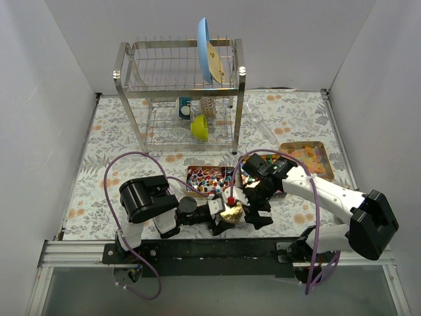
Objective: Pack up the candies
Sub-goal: Screw the bottle lid onto the packing bottle.
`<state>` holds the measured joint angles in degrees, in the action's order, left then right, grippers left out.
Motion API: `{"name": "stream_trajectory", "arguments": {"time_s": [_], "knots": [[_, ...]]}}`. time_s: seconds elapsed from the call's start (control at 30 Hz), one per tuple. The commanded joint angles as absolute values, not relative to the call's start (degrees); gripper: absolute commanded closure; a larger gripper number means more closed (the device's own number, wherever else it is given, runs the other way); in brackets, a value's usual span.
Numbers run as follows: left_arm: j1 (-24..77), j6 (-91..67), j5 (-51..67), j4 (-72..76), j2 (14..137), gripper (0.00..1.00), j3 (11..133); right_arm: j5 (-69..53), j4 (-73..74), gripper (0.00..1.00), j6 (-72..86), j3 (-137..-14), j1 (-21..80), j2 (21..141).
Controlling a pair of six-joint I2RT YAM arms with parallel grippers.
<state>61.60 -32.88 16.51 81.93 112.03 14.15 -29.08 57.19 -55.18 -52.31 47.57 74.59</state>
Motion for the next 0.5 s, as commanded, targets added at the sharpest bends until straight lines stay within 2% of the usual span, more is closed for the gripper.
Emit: {"name": "stream_trajectory", "arguments": {"time_s": [0.0,0.47], "knots": [[60.91,-30.32,12.66,98.61,120.06,1.00,10.02,-29.88,55.21,0.06,-51.95,-58.00,44.56,76.89],[60.91,-30.06,13.10,98.09,119.53,1.00,10.11,-38.67,52.74,0.05,-57.04,-64.69,46.14,87.27]]}}
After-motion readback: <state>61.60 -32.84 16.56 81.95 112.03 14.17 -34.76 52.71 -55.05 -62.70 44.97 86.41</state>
